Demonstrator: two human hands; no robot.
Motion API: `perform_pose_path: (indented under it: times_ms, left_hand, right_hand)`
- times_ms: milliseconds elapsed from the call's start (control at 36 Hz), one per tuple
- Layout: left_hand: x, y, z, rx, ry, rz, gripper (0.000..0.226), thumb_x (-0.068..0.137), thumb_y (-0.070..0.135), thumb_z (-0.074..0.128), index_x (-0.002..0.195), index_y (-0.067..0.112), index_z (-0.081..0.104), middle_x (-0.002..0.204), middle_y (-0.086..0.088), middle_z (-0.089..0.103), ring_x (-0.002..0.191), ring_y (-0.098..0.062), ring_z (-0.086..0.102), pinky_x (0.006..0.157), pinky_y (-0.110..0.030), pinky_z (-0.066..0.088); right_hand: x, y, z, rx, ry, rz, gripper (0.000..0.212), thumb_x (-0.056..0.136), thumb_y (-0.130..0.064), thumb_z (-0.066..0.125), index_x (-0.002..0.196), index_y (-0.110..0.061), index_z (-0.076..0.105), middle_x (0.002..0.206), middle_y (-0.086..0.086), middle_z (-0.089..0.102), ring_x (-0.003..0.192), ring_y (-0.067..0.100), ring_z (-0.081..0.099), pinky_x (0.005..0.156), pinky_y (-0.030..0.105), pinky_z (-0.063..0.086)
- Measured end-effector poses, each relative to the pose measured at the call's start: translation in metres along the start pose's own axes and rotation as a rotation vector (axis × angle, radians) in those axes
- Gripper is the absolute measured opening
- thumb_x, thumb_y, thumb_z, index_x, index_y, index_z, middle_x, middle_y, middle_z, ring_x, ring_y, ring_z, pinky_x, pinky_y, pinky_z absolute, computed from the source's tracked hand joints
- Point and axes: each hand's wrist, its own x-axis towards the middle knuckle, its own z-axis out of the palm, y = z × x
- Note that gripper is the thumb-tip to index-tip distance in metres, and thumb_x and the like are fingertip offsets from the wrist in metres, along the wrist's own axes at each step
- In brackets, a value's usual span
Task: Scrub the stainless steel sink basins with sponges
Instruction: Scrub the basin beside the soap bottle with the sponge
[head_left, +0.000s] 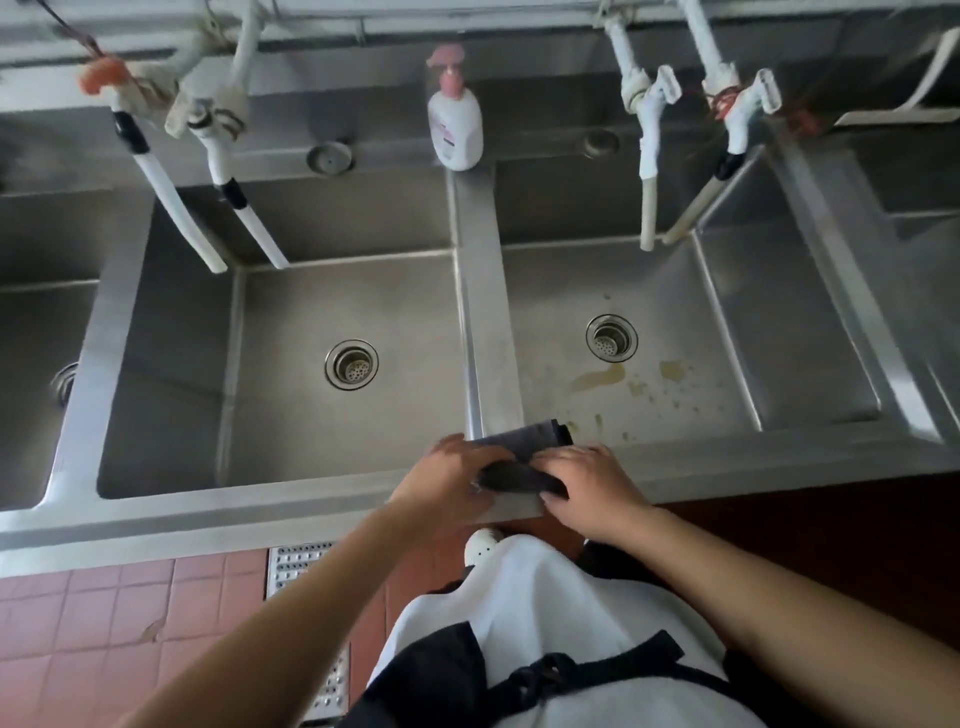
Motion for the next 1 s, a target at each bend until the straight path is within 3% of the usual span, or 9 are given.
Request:
perform_pose_path:
  times_ms: [83, 167, 333, 472, 556, 639, 722, 889, 1000]
  left_hand:
    - [0.016, 0.015, -0.03, -0.136, -0.017, -0.059, 0.05, 0.072, 0.029, 0.058, 0.122, 0.031, 0.066, 0.108, 0.004, 0.073, 0.098, -0.022, 0.066, 0.086, -0.035, 0.052]
    - [0.04, 0.032, -0.054, -0.181, -0.044, -0.013, 0.045, 0.076, 0.013, 0.061, 0.119, 0.027, 0.068, 0.107, 0.006, 0.072, 0.099, -0.022, 0.066, 0.089, -0.035, 0.052]
    - [0.099, 0.058, -0.085, -0.38, -0.118, 0.051, 0.042, 0.088, -0.001, 0.063, 0.123, 0.023, 0.065, 0.1, 0.016, 0.066, 0.089, 0.003, 0.061, 0.088, -0.016, 0.049]
    - [0.153, 0.067, -0.076, -0.758, 0.184, -0.173, 0.026, 0.097, 0.005, 0.061, 0.122, 0.013, 0.065, 0.108, -0.004, 0.072, 0.1, -0.014, 0.066, 0.087, -0.021, 0.054]
    - [0.187, 0.052, -0.057, -0.481, 0.4, -0.408, 0.033, 0.101, 0.024, 0.056, 0.133, 0.025, 0.058, 0.128, 0.003, 0.063, 0.122, -0.014, 0.056, 0.097, -0.026, 0.045]
    - [0.212, 0.016, -0.037, -0.101, 0.285, -0.571, 0.062, 0.102, 0.043, 0.044, 0.157, 0.023, 0.023, 0.166, -0.003, 0.019, 0.153, -0.022, 0.015, 0.123, -0.037, 0.017]
    - [0.232, -0.014, -0.01, 0.147, 0.22, -0.582, 0.08, 0.099, 0.057, 0.039, 0.16, 0.023, -0.001, 0.168, -0.001, -0.009, 0.154, -0.025, -0.01, 0.124, -0.038, -0.002]
    - [0.248, -0.02, 0.02, 0.327, 0.399, -0.556, 0.088, 0.091, 0.061, 0.04, 0.16, 0.015, 0.012, 0.167, -0.008, 0.011, 0.155, -0.027, 0.003, 0.125, -0.04, 0.006]
    - [0.244, -0.023, 0.024, 0.316, 0.465, -0.489, 0.085, 0.091, 0.054, 0.044, 0.159, 0.012, 0.016, 0.167, -0.009, 0.013, 0.155, -0.024, 0.005, 0.126, -0.04, 0.005]
  right_hand:
    - [0.002, -0.002, -0.022, 0.282, 0.001, 0.104, 0.048, 0.07, -0.034, 0.061, 0.118, -0.036, 0.06, 0.106, -0.008, 0.07, 0.101, 0.018, 0.065, 0.085, 0.03, 0.043]
    - [0.01, 0.006, -0.05, 0.593, -0.095, 0.148, 0.061, 0.072, -0.031, 0.079, 0.128, -0.042, 0.056, 0.111, -0.008, 0.069, 0.099, 0.014, 0.065, 0.089, 0.029, 0.051]
    - [0.029, 0.038, -0.093, 1.045, -0.194, 0.122, 0.034, 0.081, -0.001, 0.075, 0.113, -0.009, 0.068, 0.113, 0.017, 0.072, 0.101, 0.019, 0.065, 0.095, 0.038, 0.052]
    - [0.058, 0.079, -0.11, 1.312, -0.127, 0.224, 0.03, 0.084, 0.007, 0.066, 0.111, -0.006, 0.068, 0.108, 0.01, 0.073, 0.098, 0.022, 0.068, 0.093, 0.037, 0.051]
    - [0.084, 0.113, -0.108, 1.422, -0.074, 0.374, 0.033, 0.084, 0.007, 0.064, 0.113, -0.009, 0.067, 0.113, 0.014, 0.073, 0.107, 0.032, 0.067, 0.098, 0.045, 0.051]
    - [0.118, 0.152, -0.101, 1.539, -0.05, 0.535, 0.029, 0.087, 0.004, 0.061, 0.112, -0.01, 0.066, 0.11, 0.016, 0.073, 0.095, 0.031, 0.07, 0.091, 0.044, 0.054]
    - [0.163, 0.184, -0.091, 1.493, -0.003, 0.646, 0.019, 0.089, -0.001, 0.06, 0.099, -0.015, 0.066, 0.1, 0.013, 0.073, 0.083, 0.027, 0.069, 0.078, 0.038, 0.055]
    - [0.276, 0.204, -0.071, 1.022, 0.241, 0.674, 0.016, 0.09, -0.014, 0.06, 0.103, -0.02, 0.067, 0.095, 0.008, 0.071, 0.07, 0.018, 0.058, 0.056, 0.023, 0.039]
    - [0.355, 0.2, -0.068, 0.711, 0.418, 0.56, 0.037, 0.093, -0.016, 0.053, 0.128, -0.024, 0.062, 0.12, 0.008, 0.068, 0.107, 0.034, 0.062, 0.087, 0.034, 0.05]
